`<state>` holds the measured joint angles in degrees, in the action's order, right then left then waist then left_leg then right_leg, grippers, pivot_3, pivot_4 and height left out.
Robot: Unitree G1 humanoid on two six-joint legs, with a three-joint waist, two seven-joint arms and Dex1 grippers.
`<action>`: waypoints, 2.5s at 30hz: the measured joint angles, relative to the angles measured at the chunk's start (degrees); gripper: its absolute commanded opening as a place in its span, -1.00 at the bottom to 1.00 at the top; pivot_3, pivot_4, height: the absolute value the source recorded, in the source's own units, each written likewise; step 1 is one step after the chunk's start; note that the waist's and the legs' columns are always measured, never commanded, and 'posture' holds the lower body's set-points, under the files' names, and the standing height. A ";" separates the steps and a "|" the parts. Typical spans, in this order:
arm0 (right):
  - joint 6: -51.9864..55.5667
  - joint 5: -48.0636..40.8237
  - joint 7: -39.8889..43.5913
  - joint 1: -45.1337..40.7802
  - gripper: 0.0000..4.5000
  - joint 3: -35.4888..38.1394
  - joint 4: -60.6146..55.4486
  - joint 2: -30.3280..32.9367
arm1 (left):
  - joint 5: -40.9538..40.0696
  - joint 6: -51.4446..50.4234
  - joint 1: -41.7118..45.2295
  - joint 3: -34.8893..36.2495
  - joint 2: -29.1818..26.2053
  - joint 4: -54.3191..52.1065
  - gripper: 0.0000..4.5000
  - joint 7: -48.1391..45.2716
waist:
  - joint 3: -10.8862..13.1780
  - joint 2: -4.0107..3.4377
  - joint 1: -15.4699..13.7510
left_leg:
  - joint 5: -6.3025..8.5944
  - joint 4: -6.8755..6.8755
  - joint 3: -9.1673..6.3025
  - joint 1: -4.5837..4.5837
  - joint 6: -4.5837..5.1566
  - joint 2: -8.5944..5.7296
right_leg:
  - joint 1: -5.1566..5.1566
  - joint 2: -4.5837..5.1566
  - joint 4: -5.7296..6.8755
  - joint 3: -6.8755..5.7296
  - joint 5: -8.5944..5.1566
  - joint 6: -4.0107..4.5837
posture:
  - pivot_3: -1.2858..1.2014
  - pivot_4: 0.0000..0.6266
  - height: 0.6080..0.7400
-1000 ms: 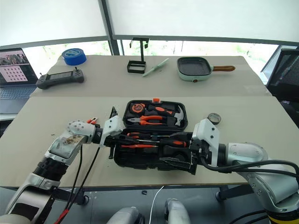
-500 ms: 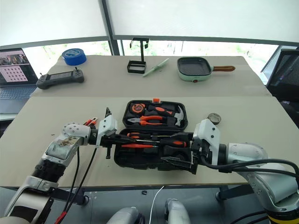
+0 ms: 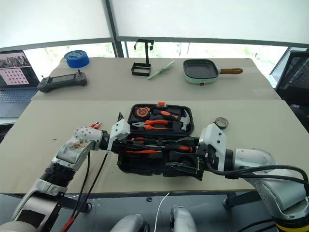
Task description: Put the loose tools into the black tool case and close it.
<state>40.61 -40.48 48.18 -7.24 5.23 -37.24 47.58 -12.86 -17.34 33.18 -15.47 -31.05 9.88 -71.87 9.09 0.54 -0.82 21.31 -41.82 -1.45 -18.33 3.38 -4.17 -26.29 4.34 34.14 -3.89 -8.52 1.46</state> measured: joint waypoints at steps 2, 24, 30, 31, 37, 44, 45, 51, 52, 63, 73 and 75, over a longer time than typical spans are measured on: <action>0.00 0.00 -0.04 0.40 1.00 0.00 0.00 0.00 | -0.01 0.47 -0.56 0.05 -0.72 -0.48 -0.98 -0.37 | 0.00 0.00 0.03 | 0.00 0.00 0.00 0.01 0.00 0.00 | 0.00 0.00 0.00 0.00 0.00 0.00 | 0.03 -0.52 1.00; -0.01 0.89 0.19 -0.02 1.00 -0.51 0.16 -0.21 | -2.06 -0.70 -4.72 3.40 -3.48 -7.12 -0.98 2.22 | 0.00 0.00 0.05 | 0.00 0.02 0.01 -0.01 0.00 0.01 | -0.02 -0.01 -0.01 0.01 0.00 0.00 | 0.03 -0.52 1.00; -0.21 -0.66 1.88 -5.23 1.00 -0.27 1.44 -0.84 | -5.38 -6.16 -10.86 14.57 -12.56 -13.21 -0.38 4.94 | 0.01 -0.03 0.91 | 0.00 0.16 0.01 0.06 -0.01 0.04 | -0.09 -0.09 -0.01 0.06 -0.01 0.01 | 0.03 -0.52 1.00; -0.16 -1.62 2.59 -6.73 1.00 -0.29 2.30 -1.04 | -5.97 -7.48 -14.26 18.18 -14.37 -14.77 -0.17 6.14 | 0.01 -0.03 1.03 | 0.00 0.20 0.01 0.07 -0.01 0.04 | -0.09 -0.09 -0.03 0.06 -0.01 0.01 | 0.03 -0.52 1.00; -0.65 -3.24 7.65 -12.03 1.00 -2.79 6.42 -1.73 | -8.25 -11.69 -35.87 38.65 -16.98 -22.28 0.82 11.71 | 0.04 -0.02 0.98 | 0.01 0.34 0.01 0.08 -0.02 0.03 | -0.10 -0.09 -0.12 0.01 -0.02 0.00 | 0.03 -0.52 1.00; -3.61 -0.70 13.30 -15.94 1.00 -7.43 11.85 -3.24 | -7.23 -10.10 -53.84 56.75 -15.64 -20.79 0.98 15.30 | 0.05 0.01 -0.31 | 0.02 0.35 0.02 0.13 -0.05 0.03 | 0.01 -0.02 -0.09 -0.02 -0.03 0.01 | 0.03 -0.52 1.00; -3.82 -0.45 13.81 -16.53 1.00 -7.66 12.34 -3.33 | -7.24 -10.10 -53.97 57.20 -15.75 -20.61 0.98 15.41 | 0.05 0.01 -0.55 | 0.02 0.34 0.02 0.13 -0.05 0.02 | 0.03 -0.01 -0.08 -0.02 -0.03 0.00 | 0.03 -0.52 1.00; -4.24 0.95 15.37 -17.48 1.00 -8.95 13.60 -3.64 | -7.00 -12.13 -48.43 51.38 -21.47 -20.49 0.98 15.83 | 0.03 0.07 -0.92 | 0.02 0.35 -0.01 0.12 -0.05 0.02 | -0.01 -0.03 -0.04 -0.04 -0.03 0.01 | 0.03 -0.52 1.00; -4.24 0.98 15.34 -17.55 1.00 -8.92 13.59 -3.75 | -6.25 -13.32 -45.17 48.45 -22.99 -20.02 0.98 16.50 | 0.04 0.06 -0.90 | 0.02 0.35 -0.01 0.13 -0.05 0.01 | 0.00 -0.03 -0.03 -0.03 -0.02 0.01 | 0.03 -0.52 1.00; -3.38 0.89 10.24 -11.16 1.00 -7.68 6.80 -4.03 | 1.62 -18.16 -17.98 20.78 -26.75 -5.28 0.98 17.28 | 0.04 0.06 1.41 | -0.02 0.63 0.15 0.18 -0.12 -0.08 | -0.14 -0.18 -0.03 -0.32 -0.02 0.02 | 0.03 -0.52 1.00; -3.44 1.51 5.49 -9.72 1.00 -6.88 4.06 -4.33 | 3.76 -19.21 -7.90 14.51 -24.29 6.05 0.31 15.32 | 0.04 0.04 1.26 | -0.15 0.75 0.18 0.53 -0.36 -0.09 | 0.03 -0.07 0.02 -0.03 -0.05 0.07 | 0.03 -0.52 1.00; -3.48 1.54 5.19 -9.72 1.00 -6.88 4.04 -4.33 | 3.66 -19.41 -7.39 14.39 -24.27 7.32 -0.01 14.60 | 0.04 0.03 1.28 | -0.16 0.75 0.18 0.56 -0.37 -0.07 | 0.04 -0.06 0.06 0.06 -0.05 0.08 | 0.03 -0.52 1.00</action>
<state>37.12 -38.95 53.37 -16.96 -1.64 -33.21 43.25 -9.20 -36.75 25.79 -1.09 -55.32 17.20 -57.27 9.13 0.57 0.46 21.15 -41.06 -1.27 -17.77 3.01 -4.25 -26.25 4.28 34.20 -3.82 -8.57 1.54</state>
